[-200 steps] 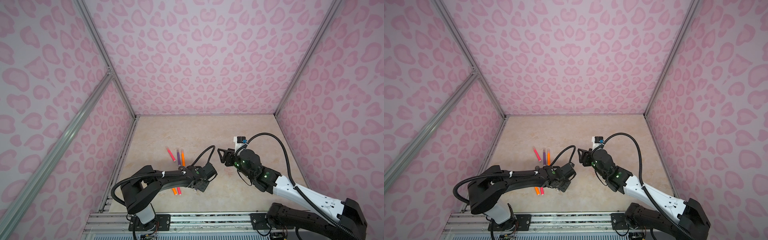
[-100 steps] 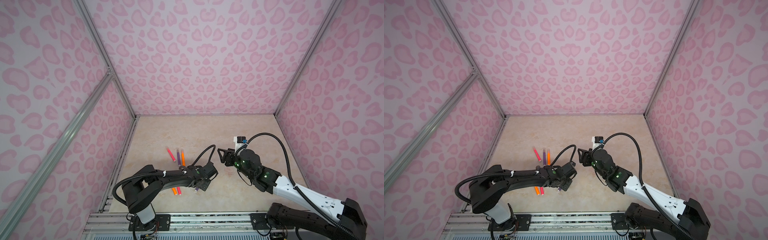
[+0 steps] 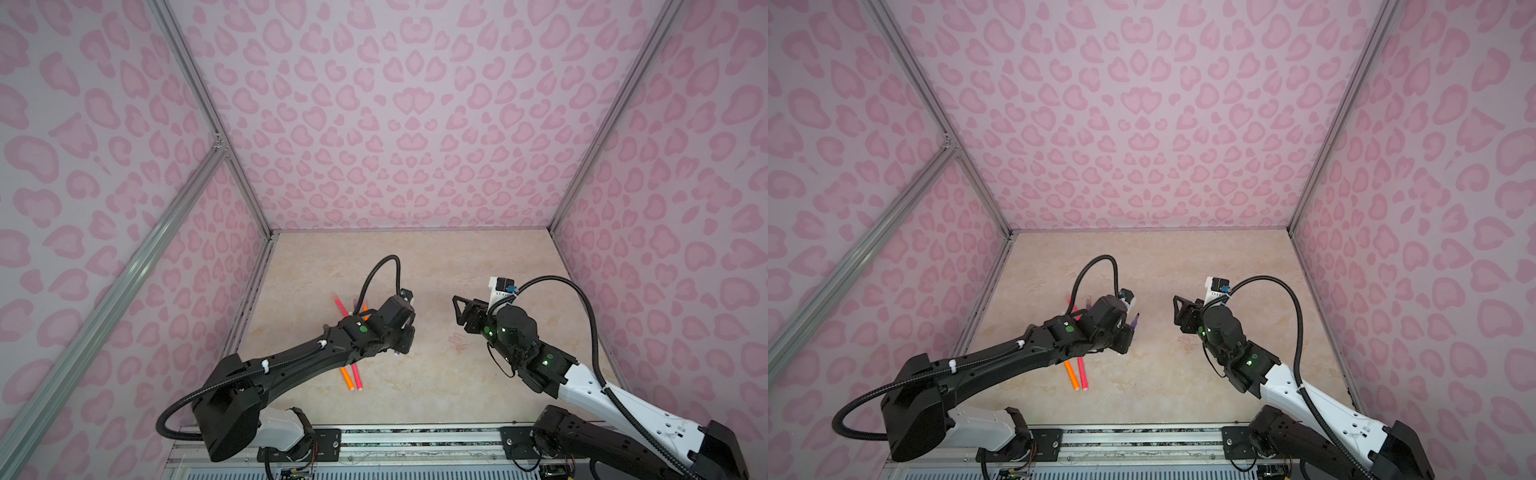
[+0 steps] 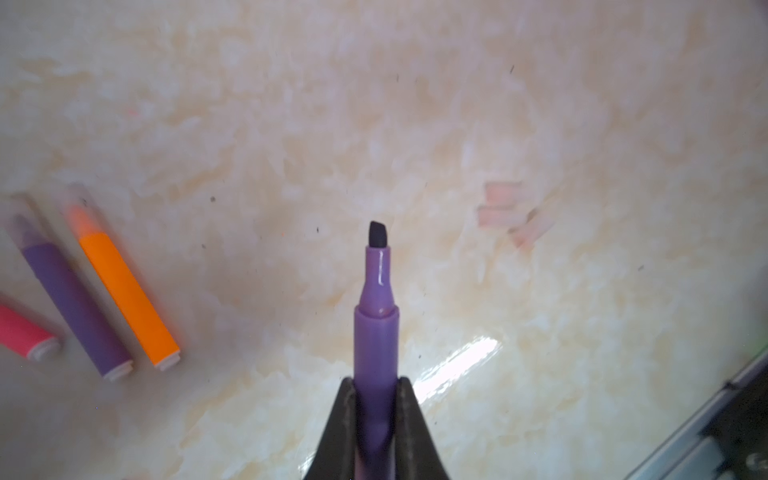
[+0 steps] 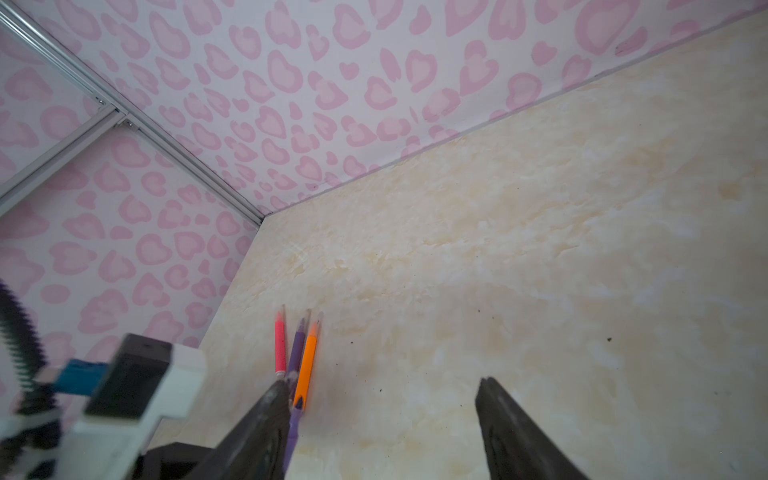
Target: Insert the pens into the pen caps
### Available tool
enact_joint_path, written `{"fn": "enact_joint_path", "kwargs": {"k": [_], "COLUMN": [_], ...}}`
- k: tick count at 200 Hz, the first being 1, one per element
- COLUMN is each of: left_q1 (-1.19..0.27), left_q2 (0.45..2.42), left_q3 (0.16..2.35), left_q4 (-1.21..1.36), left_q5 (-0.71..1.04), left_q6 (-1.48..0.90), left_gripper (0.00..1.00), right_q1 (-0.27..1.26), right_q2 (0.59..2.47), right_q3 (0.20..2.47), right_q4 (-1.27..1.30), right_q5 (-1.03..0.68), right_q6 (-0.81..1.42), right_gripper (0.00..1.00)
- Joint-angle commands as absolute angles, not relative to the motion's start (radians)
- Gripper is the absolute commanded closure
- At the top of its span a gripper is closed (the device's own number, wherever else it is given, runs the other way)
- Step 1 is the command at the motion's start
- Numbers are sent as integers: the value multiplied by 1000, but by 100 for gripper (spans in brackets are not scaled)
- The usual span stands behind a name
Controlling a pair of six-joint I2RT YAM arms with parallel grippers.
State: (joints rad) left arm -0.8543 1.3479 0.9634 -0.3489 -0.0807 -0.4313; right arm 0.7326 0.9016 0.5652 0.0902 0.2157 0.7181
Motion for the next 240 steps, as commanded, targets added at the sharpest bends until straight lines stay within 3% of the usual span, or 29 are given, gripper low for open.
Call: {"fn": "enact_joint_path", "kwargs": {"k": [1, 37, 58, 95, 126, 192, 240], "left_q1": [-803, -799, -801, -811, -820, -867, -899], "left_q2": [1299, 1318, 1300, 1251, 1264, 1216, 1227], "left_q3": [956, 780, 715, 683, 705, 697, 714], "left_q4": [-144, 224, 286, 293, 271, 277, 262], "left_q5": [52, 76, 103, 110, 113, 153, 123], "left_q6": [-509, -457, -414, -367, -353, -301, -281], "left_gripper": [97, 97, 97, 97, 97, 97, 97], "right_q1": [727, 726, 726, 789, 865, 862, 863], "right_q2": [890, 920, 962, 1097, 1151, 1165, 1180], "right_q3": [543, 543, 553, 605, 673, 663, 678], "right_q4": [173, 241, 245, 266, 202, 222, 210], "right_q5": [169, 47, -12, -78, -22, -9, -48], "right_q6": [732, 725, 738, 740, 677, 703, 716], "right_gripper": [29, 29, 29, 40, 39, 46, 60]}}
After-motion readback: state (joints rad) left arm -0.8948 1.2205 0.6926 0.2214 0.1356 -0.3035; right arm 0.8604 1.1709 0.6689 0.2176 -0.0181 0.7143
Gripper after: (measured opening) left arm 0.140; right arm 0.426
